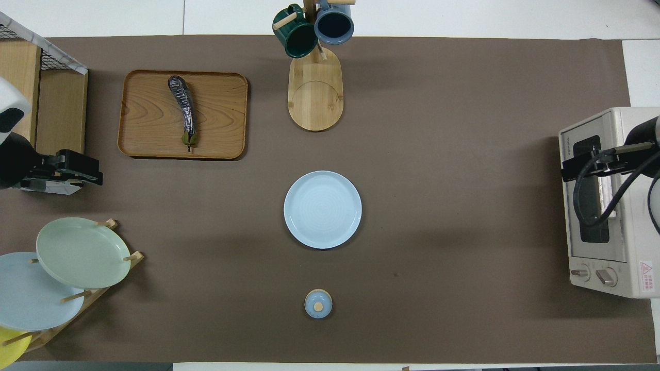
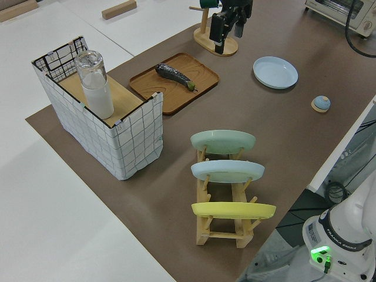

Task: Put eggplant into oven
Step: 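Reach the left gripper down to the purple eggplant on the tray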

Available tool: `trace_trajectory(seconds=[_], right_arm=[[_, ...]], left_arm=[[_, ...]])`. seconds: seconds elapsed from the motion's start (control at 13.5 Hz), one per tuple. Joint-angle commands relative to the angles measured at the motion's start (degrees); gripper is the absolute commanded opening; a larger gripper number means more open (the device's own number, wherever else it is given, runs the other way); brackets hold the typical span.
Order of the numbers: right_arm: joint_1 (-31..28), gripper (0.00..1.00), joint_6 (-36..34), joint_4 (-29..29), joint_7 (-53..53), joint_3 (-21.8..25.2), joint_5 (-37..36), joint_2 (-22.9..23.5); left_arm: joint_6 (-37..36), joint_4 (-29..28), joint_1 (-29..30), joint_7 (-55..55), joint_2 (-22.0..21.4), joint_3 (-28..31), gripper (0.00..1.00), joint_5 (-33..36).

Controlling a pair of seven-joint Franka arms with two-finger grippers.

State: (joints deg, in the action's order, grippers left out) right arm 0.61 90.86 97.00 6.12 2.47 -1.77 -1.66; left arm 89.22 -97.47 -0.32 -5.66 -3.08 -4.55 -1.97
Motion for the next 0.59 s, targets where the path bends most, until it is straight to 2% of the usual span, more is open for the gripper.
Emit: trace_trajectory(seconds=[0.0,0.07,0.3,0.52], right_arm=[[-1.4,0.21,4.7,5.0,0.6,-0.1,0.7,-2.2],[-2.4,0.0,6.8,8.0,1.2,-0.1,0.7,-3.5],[-4.0,0.0,11.1,13.7,6.9,0.0,0.7,-5.5],[-6.7,0.0,17.5,18.7,7.0,0.1,-0.1,-5.3]], left_arm=[[1.4,0.0,0.9,-0.1,-0.3,-0.5,1.0,-0.8],[2.4,-0.1,0.6,-0.1,-0.3,-0.5,1.0,-0.8],[3.8,0.0,0.5,-0.1,0.4,-0.6,1.0,-0.8],[6.0,1.1,0.5,-0.3,3.6,-0.5,1.0,-2.6]])
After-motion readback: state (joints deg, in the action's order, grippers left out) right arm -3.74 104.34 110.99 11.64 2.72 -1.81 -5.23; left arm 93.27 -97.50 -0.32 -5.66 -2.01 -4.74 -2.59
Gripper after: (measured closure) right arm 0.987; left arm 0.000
